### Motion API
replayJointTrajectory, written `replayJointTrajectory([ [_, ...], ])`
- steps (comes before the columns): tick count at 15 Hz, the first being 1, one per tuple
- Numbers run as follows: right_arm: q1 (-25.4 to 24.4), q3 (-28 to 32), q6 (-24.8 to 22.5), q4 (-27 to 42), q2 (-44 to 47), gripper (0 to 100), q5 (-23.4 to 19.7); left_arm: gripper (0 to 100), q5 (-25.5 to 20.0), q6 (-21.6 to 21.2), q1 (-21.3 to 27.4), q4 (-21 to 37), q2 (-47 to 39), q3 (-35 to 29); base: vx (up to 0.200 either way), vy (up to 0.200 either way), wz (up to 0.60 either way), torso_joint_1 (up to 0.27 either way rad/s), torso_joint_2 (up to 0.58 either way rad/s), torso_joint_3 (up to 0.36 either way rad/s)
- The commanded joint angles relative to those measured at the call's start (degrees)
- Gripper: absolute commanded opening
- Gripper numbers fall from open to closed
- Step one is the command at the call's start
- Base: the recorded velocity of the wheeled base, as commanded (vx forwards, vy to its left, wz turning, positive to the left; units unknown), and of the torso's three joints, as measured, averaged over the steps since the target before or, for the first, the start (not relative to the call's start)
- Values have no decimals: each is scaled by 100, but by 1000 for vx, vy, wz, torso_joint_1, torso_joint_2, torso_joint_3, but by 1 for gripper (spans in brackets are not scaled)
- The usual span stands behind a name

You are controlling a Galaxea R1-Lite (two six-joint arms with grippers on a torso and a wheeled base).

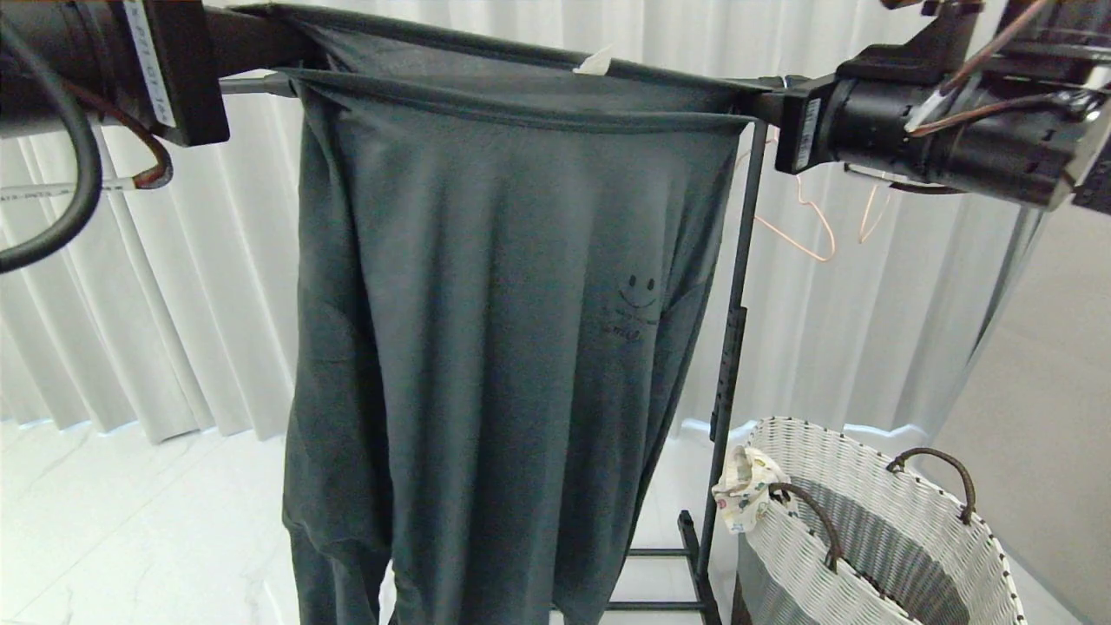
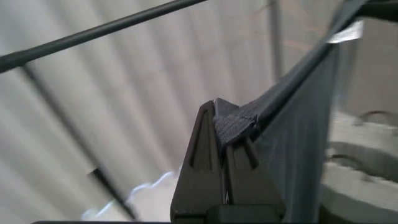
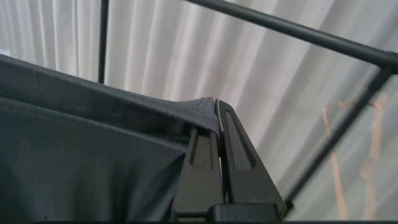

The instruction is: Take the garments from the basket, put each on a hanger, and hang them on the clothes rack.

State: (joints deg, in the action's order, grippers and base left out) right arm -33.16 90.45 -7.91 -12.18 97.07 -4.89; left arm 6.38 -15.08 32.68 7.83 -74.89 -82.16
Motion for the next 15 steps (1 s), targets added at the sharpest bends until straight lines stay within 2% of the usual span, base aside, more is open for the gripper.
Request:
replayJointTrajectory([
  [1, 468, -28, 0, 778, -910, 0, -531, 0, -40, 260, 810, -141, -351, -107, 0, 0, 0, 0, 0, 0],
  [2, 556, -37, 0, 1121, -1138, 0, -724, 0, -22, 357, 1012, -220, -545, -212, 0, 0, 0, 0, 0, 0],
  [4, 556, -168, 9, 1543, -1437, 0, -768, 0, 30, 339, 1047, -282, -870, -502, 0, 0, 0, 0, 0, 0],
  [6, 556, -538, 18, 1965, -1868, 0, -1023, 0, 408, 330, 959, -282, -1142, -819, 0, 0, 0, 0, 0, 0],
  [7, 556, -705, 44, 2325, -2158, 0, -1348, 0, 549, 348, 924, -290, -1256, -968, 0, 0, 0, 0, 0, 0],
  [10, 538, -828, 44, 3556, -2799, 0, -2552, 0, 558, 409, 863, -290, -1344, -1038, 0, 0, 0, 0, 0, 0],
  [11, 503, -845, 44, 3775, -2913, 0, -3009, 0, 549, 541, 871, -290, -1371, -1038, 0, 0, 0, 0, 0, 0],
  [12, 389, -898, 44, 3899, -2984, 0, -3220, 0, 540, 699, 880, -290, -1406, -1056, 0, 0, 0, 0, 0, 0],
  [13, 205, -959, 44, 3960, -3045, 0, -3220, 0, 531, 884, 880, -290, -1432, -1056, 0, 0, 0, 0, 0, 0],
  [15, 143, -1056, 35, 4004, -3107, 0, -3185, 0, 373, 1130, 854, -290, -1450, -1056, 0, 0, 0, 0, 0, 0],
])
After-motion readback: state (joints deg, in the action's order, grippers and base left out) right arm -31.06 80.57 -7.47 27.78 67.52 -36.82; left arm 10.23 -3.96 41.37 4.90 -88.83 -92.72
